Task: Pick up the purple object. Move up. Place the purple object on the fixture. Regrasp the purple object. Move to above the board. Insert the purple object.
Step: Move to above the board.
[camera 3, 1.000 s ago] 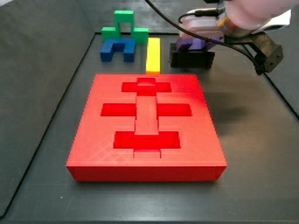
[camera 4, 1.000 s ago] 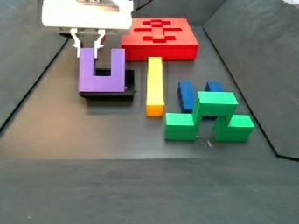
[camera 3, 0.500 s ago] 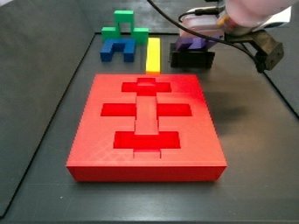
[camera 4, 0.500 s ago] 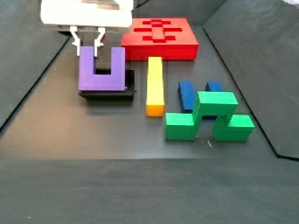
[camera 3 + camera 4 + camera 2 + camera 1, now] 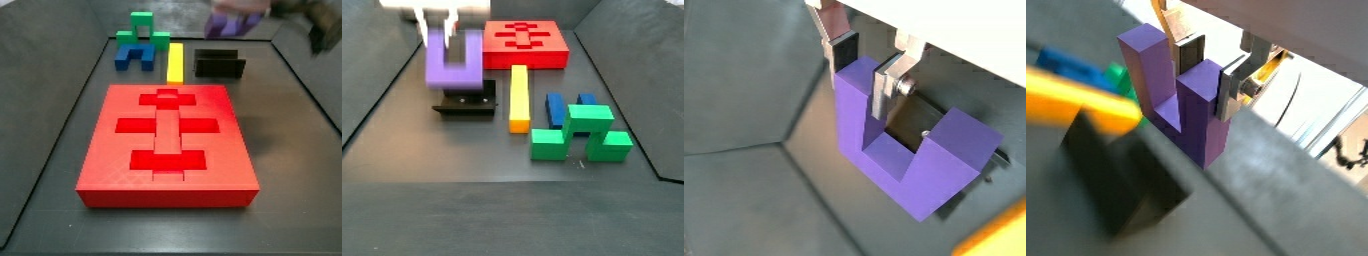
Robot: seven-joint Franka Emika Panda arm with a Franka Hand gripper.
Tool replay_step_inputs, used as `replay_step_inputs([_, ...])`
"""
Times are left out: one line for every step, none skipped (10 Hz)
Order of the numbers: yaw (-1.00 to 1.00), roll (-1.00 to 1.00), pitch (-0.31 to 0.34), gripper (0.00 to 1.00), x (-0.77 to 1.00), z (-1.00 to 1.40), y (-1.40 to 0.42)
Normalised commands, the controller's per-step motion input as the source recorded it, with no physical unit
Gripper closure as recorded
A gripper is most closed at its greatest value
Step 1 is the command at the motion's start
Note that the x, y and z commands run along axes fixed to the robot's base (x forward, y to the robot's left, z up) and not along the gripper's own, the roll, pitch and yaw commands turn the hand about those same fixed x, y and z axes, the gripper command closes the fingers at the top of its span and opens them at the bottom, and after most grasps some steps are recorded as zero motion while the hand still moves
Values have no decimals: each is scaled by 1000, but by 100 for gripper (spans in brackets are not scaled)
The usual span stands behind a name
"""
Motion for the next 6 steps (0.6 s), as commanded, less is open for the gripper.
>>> replay_step_inputs([-13, -20, -28, 100, -36, 1400, 21])
replay_step_inputs([-22, -14, 14, 100, -28, 1400, 4])
replay_step_inputs([-26, -17, 24, 100, -25, 1400, -6])
replay_step_inputs([-13, -7, 40, 100, -3, 949, 4])
replay_step_inputs([-9, -2, 53, 100, 2, 746, -3])
replay_step_inputs([-3, -6, 76, 100, 17, 412, -6])
